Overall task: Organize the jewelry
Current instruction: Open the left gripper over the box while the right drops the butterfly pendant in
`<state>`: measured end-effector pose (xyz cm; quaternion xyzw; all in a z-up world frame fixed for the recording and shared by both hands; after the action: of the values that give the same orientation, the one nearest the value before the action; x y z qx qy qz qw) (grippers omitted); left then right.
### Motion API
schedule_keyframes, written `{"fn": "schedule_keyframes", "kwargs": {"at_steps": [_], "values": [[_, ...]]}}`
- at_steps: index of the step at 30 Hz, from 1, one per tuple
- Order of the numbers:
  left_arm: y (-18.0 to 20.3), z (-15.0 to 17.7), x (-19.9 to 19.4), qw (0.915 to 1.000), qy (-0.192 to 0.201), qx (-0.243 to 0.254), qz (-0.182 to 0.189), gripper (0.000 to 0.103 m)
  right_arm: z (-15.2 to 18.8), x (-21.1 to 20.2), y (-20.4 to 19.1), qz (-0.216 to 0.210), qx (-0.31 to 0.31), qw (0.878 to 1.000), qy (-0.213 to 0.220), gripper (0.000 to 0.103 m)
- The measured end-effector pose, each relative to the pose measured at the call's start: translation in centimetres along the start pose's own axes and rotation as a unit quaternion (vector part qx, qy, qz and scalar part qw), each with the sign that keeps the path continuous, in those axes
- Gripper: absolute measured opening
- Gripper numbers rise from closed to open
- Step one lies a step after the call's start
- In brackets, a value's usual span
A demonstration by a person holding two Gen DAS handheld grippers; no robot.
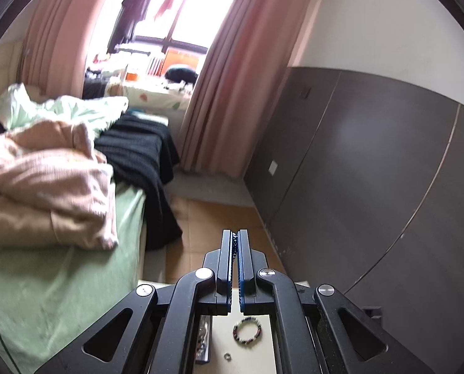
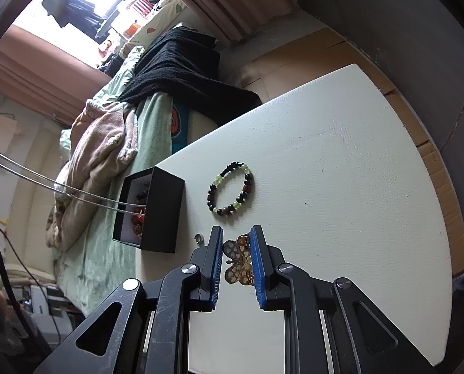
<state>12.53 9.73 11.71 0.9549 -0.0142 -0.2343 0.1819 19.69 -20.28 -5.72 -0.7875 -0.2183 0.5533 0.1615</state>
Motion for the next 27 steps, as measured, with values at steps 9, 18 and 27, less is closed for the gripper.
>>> {"fn": "schedule_keyframes", "kwargs": {"at_steps": [9,18,27], "values": [[-3.2,5.6,4.2,0.9977,-0.044,-0.051,0.012,0.002,-0.1,0.0,-0.7,-0.012,-0.003,1.0,0.01,0.019],[-8.5,9.5,7.1,0.9794,-0.11,-0.169,0.01,0.018,-0.3,0.3,-3.7,-0.062,-0.013,0.997,0.039,0.019],[-10.5,7.9,2.9,0.9846,-0.043,-0.169,0.005,0.079,-0.6,1.6,-10.0,-0.103,-0.051,0.991,0.065,0.019]]}}
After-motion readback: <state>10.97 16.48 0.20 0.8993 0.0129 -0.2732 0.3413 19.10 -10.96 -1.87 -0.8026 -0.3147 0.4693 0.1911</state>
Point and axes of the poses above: each gripper's, at about its wrist camera, not at the fingertips, and x roughly the way its jaws point, y to its right, z to its underside, the point moved 1 cm from there along x, roughly the way its jaws point, and after that the axes turned 3 degrees about z, right-handed, at the moved point
